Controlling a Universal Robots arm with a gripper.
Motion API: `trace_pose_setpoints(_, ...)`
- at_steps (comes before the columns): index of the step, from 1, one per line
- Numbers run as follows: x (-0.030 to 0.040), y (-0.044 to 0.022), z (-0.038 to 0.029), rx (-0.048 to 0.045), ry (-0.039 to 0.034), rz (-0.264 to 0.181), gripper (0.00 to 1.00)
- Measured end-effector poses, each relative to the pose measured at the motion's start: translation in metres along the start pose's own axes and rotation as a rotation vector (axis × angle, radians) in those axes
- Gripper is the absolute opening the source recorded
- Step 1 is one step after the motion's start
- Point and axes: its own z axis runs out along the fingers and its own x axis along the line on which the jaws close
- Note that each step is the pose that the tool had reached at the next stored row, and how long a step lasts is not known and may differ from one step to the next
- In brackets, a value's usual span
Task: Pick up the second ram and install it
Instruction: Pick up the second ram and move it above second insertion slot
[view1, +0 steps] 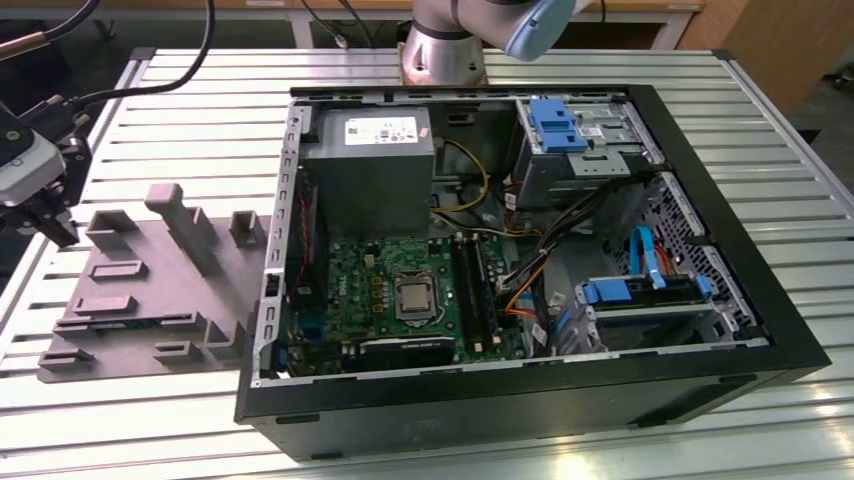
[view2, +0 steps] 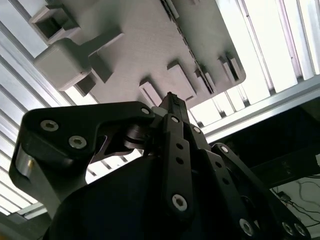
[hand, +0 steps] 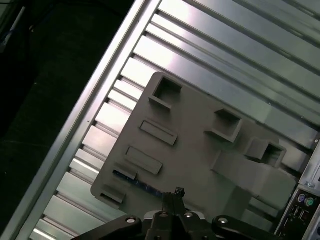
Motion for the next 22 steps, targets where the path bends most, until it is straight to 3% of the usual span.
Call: trace_pose_setpoints(22,0.0001,0.0,0.0001,-0.0058,0.0094,-0.209,0.11)
